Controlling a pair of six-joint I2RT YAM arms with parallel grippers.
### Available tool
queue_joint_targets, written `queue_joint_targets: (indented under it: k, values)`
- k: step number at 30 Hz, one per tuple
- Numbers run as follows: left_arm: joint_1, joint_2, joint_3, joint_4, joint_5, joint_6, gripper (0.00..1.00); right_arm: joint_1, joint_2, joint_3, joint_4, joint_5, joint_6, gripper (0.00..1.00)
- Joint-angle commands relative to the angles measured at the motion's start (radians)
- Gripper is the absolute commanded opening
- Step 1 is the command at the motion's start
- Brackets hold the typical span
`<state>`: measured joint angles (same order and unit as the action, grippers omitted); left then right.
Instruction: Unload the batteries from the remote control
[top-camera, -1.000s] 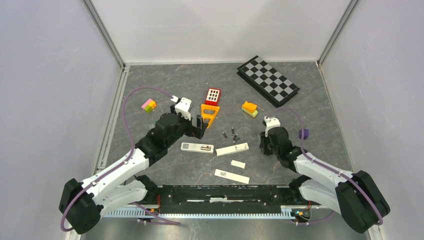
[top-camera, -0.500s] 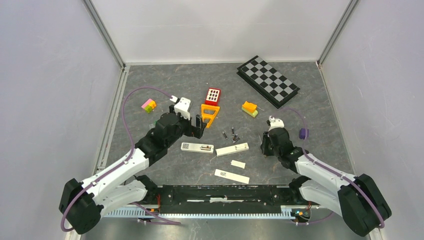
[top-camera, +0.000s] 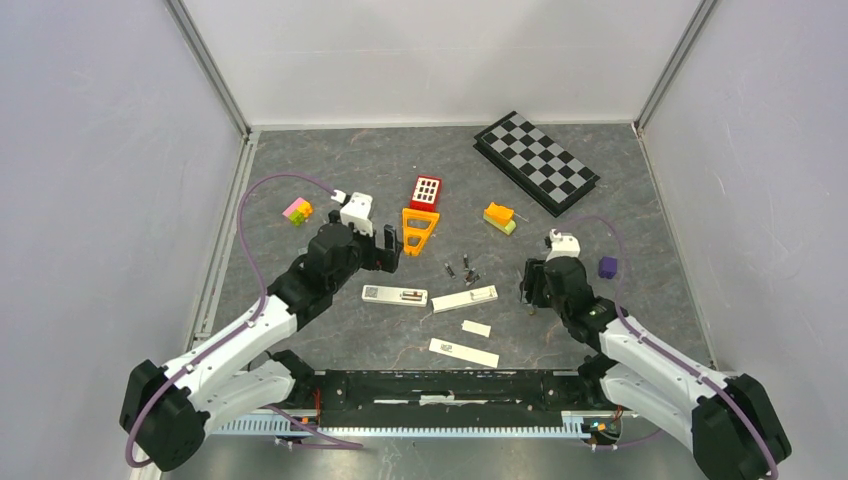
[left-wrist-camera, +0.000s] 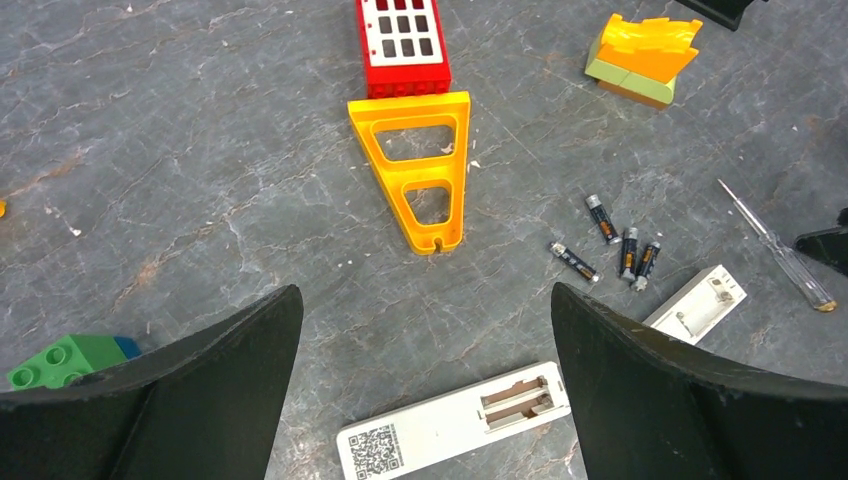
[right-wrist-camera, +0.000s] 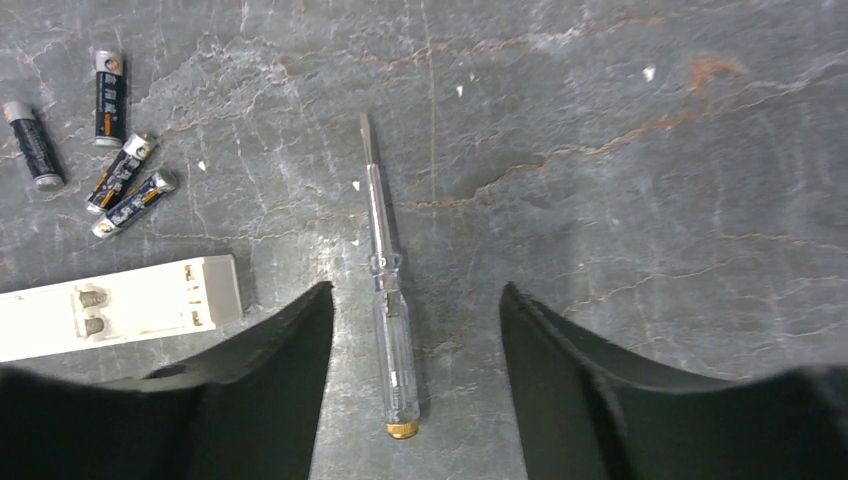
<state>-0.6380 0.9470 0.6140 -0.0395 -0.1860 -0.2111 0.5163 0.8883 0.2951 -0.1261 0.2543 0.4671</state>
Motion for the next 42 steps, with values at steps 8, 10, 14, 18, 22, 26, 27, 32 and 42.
queue_joint_targets:
  k: [8,10,14,18,22,26,27,32,42]
  values:
    - [0.072,-0.020,0.051,-0.058,0.028,-0.040,1.00,0.000,-0.100,0.029,0.011,0.207,0.026,0.91]
    - [0.092,-0.027,0.050,-0.054,0.047,-0.059,1.00,-0.002,-0.106,0.032,0.009,0.222,0.006,0.93]
    - [0.150,-0.024,0.059,-0.064,0.092,-0.093,1.00,-0.015,-0.118,0.043,0.009,0.259,-0.048,0.96]
    - [0.245,-0.016,0.077,-0.086,0.143,-0.141,1.00,-0.048,-0.115,0.071,0.009,0.272,-0.118,0.98]
    - [0.351,-0.021,0.081,-0.092,0.210,-0.208,1.00,-0.091,-0.093,0.105,0.009,0.275,-0.181,0.98]
    - [0.468,-0.018,0.090,-0.122,0.245,-0.288,1.00,-0.138,-0.080,0.136,0.009,0.280,-0.240,0.98]
    - [0.488,-0.015,0.097,-0.139,0.232,-0.299,1.00,-0.152,-0.078,0.144,0.009,0.281,-0.252,0.98]
    - [0.501,-0.009,0.164,-0.271,0.106,-0.307,1.00,-0.228,-0.071,0.176,0.009,0.285,-0.306,0.98]
    - [0.501,-0.095,0.143,-0.258,-0.060,-0.248,1.00,-0.346,-0.065,0.190,0.009,0.359,-0.359,0.98]
